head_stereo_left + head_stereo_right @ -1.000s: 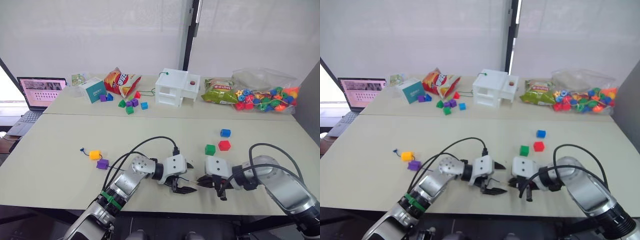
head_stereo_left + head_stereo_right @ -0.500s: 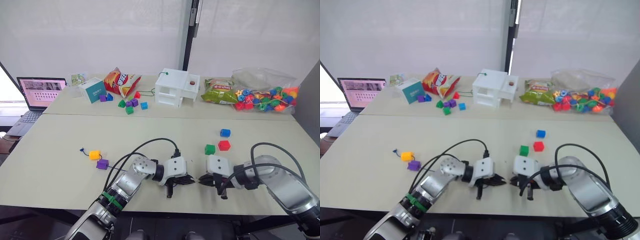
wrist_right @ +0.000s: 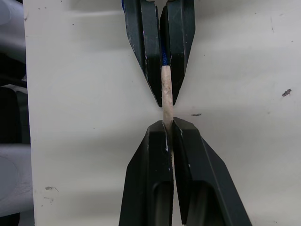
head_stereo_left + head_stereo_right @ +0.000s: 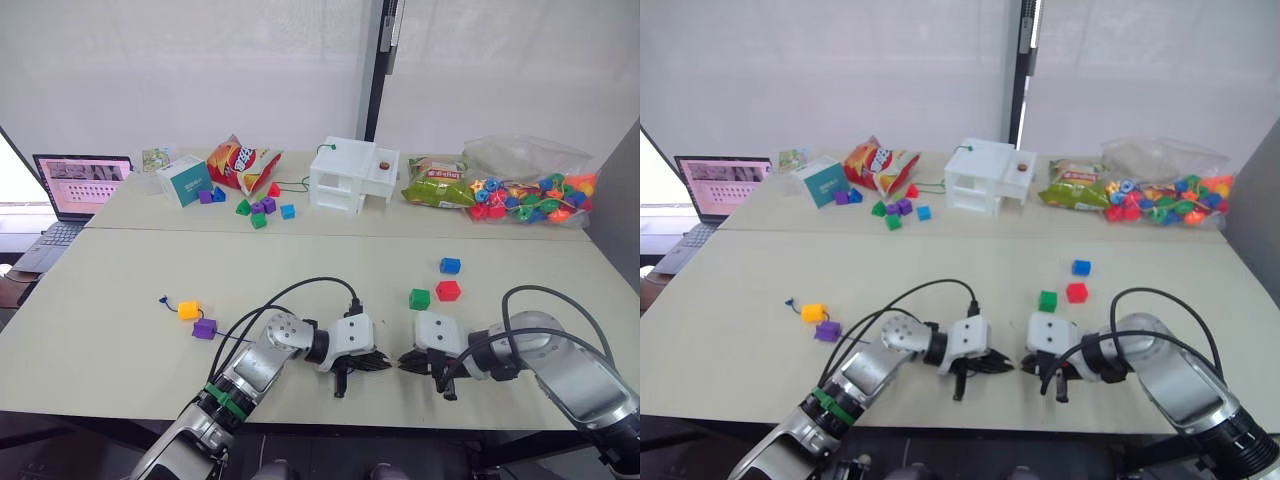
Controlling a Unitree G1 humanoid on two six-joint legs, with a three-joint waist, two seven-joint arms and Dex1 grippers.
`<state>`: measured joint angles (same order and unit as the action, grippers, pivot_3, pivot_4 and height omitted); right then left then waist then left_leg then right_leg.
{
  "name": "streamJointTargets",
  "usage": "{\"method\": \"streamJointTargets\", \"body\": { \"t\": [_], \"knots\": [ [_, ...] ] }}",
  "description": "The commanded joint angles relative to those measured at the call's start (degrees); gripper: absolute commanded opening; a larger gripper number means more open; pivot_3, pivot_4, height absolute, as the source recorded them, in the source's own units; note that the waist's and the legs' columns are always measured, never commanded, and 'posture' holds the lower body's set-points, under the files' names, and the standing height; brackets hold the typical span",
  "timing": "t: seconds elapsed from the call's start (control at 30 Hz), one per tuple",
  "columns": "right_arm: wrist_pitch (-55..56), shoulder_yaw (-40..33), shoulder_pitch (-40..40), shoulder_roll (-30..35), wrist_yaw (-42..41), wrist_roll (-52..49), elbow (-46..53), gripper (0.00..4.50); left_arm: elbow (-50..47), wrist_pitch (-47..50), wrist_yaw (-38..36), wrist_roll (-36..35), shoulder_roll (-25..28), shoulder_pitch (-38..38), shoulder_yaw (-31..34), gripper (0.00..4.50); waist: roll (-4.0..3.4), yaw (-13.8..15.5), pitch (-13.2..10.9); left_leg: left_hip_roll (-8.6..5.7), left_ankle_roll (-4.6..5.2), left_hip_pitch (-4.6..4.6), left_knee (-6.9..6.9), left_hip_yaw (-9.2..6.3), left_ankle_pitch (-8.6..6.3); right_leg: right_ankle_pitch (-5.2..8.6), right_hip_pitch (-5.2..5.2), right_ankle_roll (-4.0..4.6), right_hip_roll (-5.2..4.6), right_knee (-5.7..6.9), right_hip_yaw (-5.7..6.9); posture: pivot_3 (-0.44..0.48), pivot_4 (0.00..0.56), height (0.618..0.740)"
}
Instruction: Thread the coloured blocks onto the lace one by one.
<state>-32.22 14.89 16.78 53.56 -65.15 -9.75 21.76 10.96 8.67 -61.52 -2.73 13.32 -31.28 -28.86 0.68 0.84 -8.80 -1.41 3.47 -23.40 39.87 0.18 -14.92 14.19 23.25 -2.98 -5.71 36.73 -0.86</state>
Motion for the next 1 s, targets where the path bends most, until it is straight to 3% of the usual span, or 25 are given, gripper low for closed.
{"method": "streamJointTargets", "body": {
  "t": [0.03, 0.2, 0.3, 0.37, 0.5, 0.6, 0.73, 0.8, 1.0],
  "knots": [
    [1.1, -0.1, -0.6, -0.6, 0.1, -0.3, 0.9, 0.34, -3.2, -0.1, -0.2, -1.7, 0.2, -0.4, 2.1, 0.00, 0.00, 0.0, 0.0, 0.00, 0.00, 0.00, 0.00, 0.00, 0.00, 0.00, 0.00, 0.00, 0.00, 0.00, 0.00, 0.000, 0.150, 0.740],
    [-1.1, -3.9, -2.5, -1.7, 3.1, -2.1, 2.2, 2.01, -4.0, 1.5, -0.5, -0.8, 2.0, -0.4, 1.8, 0.00, 0.00, 0.0, 0.0, 0.00, 0.00, 0.00, 0.00, -0.01, 0.00, 0.00, -0.01, 0.00, -0.01, 0.00, 0.01, 0.000, 0.150, 0.740],
    [-5.8, -11.3, -6.5, -2.9, 7.0, -5.7, 4.4, 3.01, -4.7, 1.8, -0.7, -0.9, 3.5, 0.1, 2.1, 0.00, 0.00, 0.2, 0.0, 0.00, 0.00, -0.01, 0.00, -0.02, 0.00, 0.00, 0.00, 0.00, -0.02, 0.01, 0.00, 0.000, 0.150, 0.740],
    [-8.2, -15.4, -9.2, -3.9, 9.3, -7.5, 5.8, 3.01, -5.4, 2.2, -0.8, -1.2, 4.2, 0.4, 2.3, 0.00, 0.00, 0.3, 0.0, 0.00, 0.00, -0.02, 0.00, -0.06, 0.00, 0.00, -0.01, 0.00, -0.02, 0.01, 0.02, 0.000, 0.150, 0.740],
    [-13.3, -30.3, -19.1, -15.3, 23.0, -10.0, 9.8, 3.01, -6.4, 3.1, -0.8, -1.7, 5.7, 0.9, 3.1, 0.00, -0.01, 0.7, 0.0, 0.01, 0.00, -0.02, -0.03, -0.11, 0.00, 0.00, -0.02, 0.00, -0.03, 0.00, 0.02, 0.000, 0.150, 0.740],
    [-12.3, -33.8, -23.8, -23.1, 32.7, -7.3, 12.3, 3.01, -7.2, 3.5, -0.8, -2.0, 6.2, 1.3, 3.6, 0.00, -0.03, 0.8, 0.0, 0.00, -0.01, -0.02, -0.06, -0.10, 0.00, 0.00, 0.01, 0.00, -0.06, 0.03, -0.01, 0.000, 0.150, 0.740],
    [-6.9, -32.4, -25.1, -32.5, 44.0, -2.5, 11.8, 3.01, -7.8, 4.1, -0.8, -2.1, 6.4, 1.7, 3.6, 0.00, -0.08, 0.3, 0.0, -0.02, -0.05, 0.05, -0.06, -0.07, 0.03, 0.00, 0.01, 0.00, -0.05, 0.08, -0.07, 0.000, 0.150, 0.740],
    [-2.8, -30.1, -22.0, -36.7, 48.8, 0.0, 7.4, 3.01, -8.1, 4.3, -0.7, -2.1, 6.4, 2.0, 3.4, 0.00, -0.08, -0.2, 0.0, -0.02, -0.07, 0.11, -0.08, -0.07, 0.04, 0.00, -0.01, 0.00, -0.02, 0.11, -0.07, 0.000, 0.150, 0.740],
    [3.4, -27.2, -13.4, -37.7, 52.6, 3.4, -5.0, 3.01, -8.8, 4.8, -0.4, -2.1, 6.4, 2.2, 3.1, 0.00, -0.12, -0.5, 0.0, -0.03, -0.09, 0.15, -0.11, -0.02, 0.06, 0.00, 0.01, 0.01, 0.06, 0.15, -0.08, 0.000, 0.150, 0.740]
  ]
}}
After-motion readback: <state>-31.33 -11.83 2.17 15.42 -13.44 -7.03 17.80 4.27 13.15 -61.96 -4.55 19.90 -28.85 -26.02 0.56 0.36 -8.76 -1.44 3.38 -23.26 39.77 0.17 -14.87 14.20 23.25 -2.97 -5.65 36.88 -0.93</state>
